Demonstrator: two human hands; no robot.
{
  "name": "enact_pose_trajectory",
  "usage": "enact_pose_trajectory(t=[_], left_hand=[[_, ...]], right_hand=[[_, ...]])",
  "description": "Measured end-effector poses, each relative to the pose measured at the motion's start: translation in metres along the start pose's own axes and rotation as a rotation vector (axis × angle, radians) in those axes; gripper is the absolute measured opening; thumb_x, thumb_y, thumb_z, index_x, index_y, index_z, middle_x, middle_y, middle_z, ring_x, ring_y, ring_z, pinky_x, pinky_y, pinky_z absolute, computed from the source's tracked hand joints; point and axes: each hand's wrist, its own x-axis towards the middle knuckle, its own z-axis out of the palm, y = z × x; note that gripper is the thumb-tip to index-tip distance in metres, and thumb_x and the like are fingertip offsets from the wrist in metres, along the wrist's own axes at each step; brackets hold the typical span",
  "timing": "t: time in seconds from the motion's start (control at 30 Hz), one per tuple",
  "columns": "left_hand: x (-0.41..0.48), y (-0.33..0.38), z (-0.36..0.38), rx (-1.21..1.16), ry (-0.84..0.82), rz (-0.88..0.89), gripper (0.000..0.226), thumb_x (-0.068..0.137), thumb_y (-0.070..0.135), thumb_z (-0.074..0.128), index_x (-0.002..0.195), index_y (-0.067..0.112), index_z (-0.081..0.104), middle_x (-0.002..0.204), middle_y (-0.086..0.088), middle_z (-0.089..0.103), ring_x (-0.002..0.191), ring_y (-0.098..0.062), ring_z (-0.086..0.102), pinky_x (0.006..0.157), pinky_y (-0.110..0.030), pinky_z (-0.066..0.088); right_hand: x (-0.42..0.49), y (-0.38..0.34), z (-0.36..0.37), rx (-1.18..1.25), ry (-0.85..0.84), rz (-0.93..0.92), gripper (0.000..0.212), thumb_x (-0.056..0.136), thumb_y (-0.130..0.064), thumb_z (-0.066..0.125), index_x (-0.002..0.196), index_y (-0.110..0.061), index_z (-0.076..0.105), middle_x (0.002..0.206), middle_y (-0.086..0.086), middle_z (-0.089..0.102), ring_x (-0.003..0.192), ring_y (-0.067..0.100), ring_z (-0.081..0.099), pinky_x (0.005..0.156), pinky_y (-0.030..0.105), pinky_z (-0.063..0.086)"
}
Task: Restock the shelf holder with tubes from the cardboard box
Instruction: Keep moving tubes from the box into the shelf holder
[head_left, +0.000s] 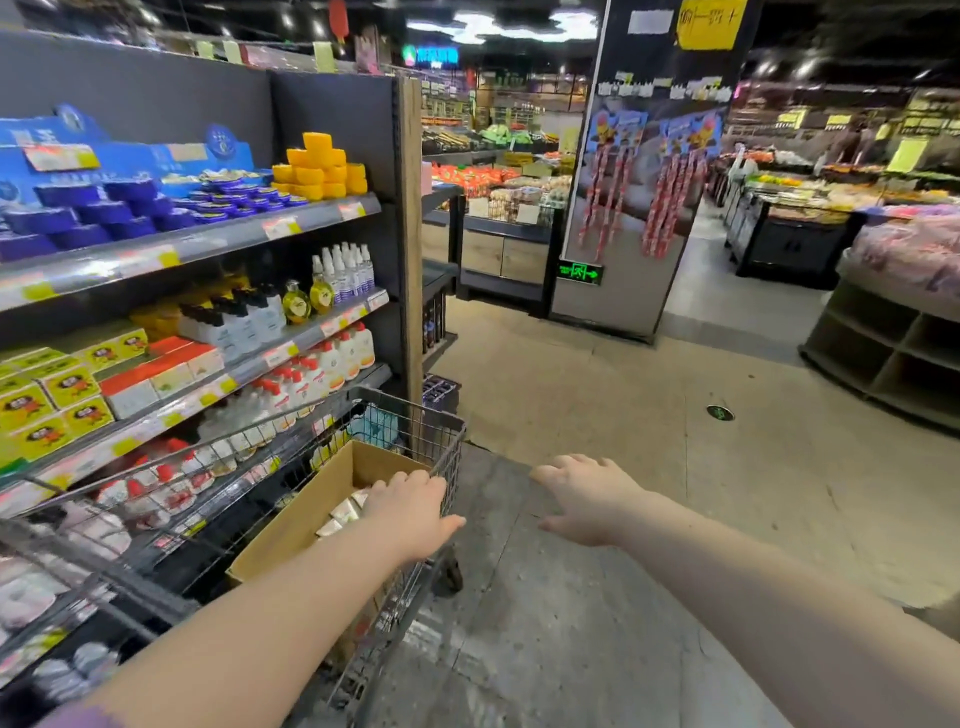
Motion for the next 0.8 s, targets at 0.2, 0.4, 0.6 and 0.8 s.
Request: enact_pose_trajectory(t=[0.2,0.4,0.6,0.8], left_hand=[[0.084,-0.06,0.01,-0.045,-0.087,-0.09,0.05,0.092,0.053,0.039,0.126,0.017,0.045,0.128,-0.006,0.05,0.12,-0.026,0.046,0.102,-0.044,0.038],[0.122,-0.13,0.01,-0.086,-0.15,-0.258,0.057,0.092,0.056,0.036,0.134,0.018,0.04,0.135,-0.007,0.045,0.127,-0.028,0.041,0.102,-0.045,0.034],[0.146,-0.178,0.034,-0.155,-0.211,-0.429,0.057,0.092,0.056,0.036,0.132,0.015,0.041,0.133,-0.006,0.046,0.121,-0.027,0.046,0.097,-0.044,0.039],[0.185,-0.202,0.073,-0.235,-0.324,-0.604,0.056,0.091,0.056,0.039,0.13,0.017,0.044,0.135,-0.006,0.046,0.125,-0.028,0.043,0.098,-0.041,0.039]], right_hand=[[0.118,-0.004,-0.015,-0.036,-0.067,-0.078,0.061,0.092,-0.044,0.05,0.145,-0.021,0.03,0.146,0.008,0.037,0.137,0.025,0.033,0.11,0.045,0.029],[0.224,-0.029,-0.022,-0.07,-0.103,-0.224,0.057,0.09,-0.04,0.052,0.141,-0.021,0.036,0.144,0.006,0.041,0.134,0.027,0.037,0.109,0.046,0.033],[0.325,-0.067,-0.011,-0.088,-0.198,-0.394,0.051,0.087,-0.042,0.053,0.133,-0.022,0.044,0.135,0.005,0.048,0.127,0.029,0.045,0.103,0.047,0.039],[0.424,-0.091,0.024,-0.123,-0.341,-0.551,0.044,0.09,-0.042,0.051,0.128,-0.02,0.047,0.13,0.007,0.051,0.122,0.03,0.049,0.099,0.043,0.039]])
